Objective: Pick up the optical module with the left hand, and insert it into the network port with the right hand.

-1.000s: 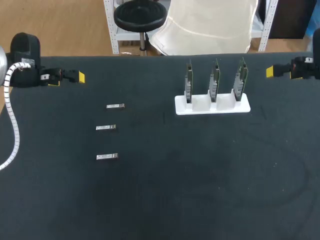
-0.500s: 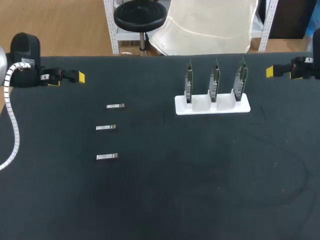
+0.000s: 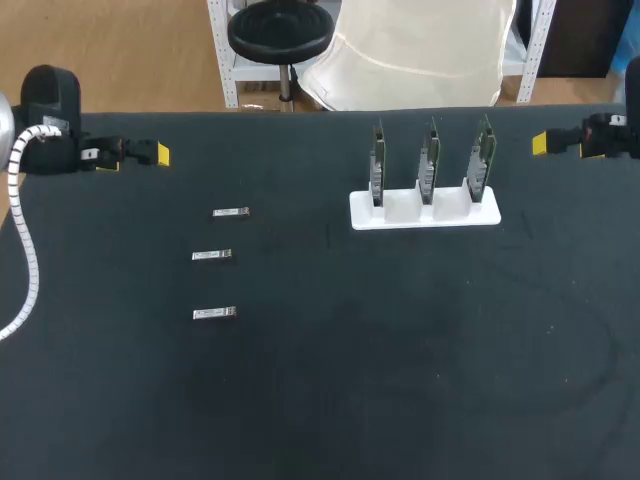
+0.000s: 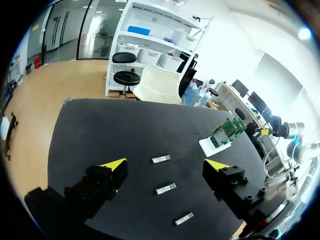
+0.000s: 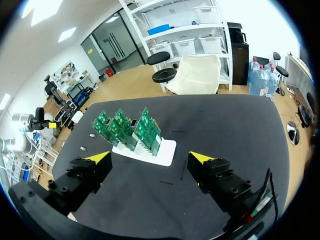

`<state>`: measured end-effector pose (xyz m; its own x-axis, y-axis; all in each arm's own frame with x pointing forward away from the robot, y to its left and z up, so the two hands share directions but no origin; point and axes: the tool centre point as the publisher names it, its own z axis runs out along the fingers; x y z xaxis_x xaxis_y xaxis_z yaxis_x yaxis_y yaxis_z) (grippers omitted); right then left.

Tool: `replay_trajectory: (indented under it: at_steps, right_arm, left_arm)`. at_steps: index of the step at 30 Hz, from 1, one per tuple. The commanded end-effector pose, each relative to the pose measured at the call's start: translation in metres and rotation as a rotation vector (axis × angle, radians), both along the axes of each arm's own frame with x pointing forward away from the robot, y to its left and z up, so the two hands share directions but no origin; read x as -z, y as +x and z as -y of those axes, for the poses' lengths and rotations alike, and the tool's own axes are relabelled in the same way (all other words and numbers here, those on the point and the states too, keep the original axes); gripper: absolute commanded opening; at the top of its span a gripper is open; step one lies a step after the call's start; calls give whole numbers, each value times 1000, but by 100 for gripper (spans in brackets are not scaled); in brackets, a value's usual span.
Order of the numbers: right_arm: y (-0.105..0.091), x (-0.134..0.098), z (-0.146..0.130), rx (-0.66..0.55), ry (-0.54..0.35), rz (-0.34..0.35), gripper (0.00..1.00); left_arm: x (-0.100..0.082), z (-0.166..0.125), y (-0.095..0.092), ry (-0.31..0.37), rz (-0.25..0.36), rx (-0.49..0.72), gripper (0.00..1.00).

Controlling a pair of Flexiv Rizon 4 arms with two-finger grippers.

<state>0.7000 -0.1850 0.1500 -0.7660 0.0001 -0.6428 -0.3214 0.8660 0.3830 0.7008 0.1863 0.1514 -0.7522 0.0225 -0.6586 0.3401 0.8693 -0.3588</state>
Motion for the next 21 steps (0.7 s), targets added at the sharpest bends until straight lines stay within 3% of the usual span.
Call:
replay_trajectory:
  at_steps: [1,7,10,16,21]
  right_arm:
    - [0,0,0,0,0,0,100]
    - [0,0,0,0,0,0,100]
    - [0,0,0,0,0,0,100]
    - [0,0,0,0,0,0,100]
    - [0,0,0,0,0,0,100]
  left_arm:
    - [2,-2,3,42,-13,-21,100]
    - [3,-20,26,112,-23,-33,100]
    - [2,-24,41,204,4,33,100]
    - [6,-26,61,390,10,263,100]
    - [15,-20,66,612,71,516,100]
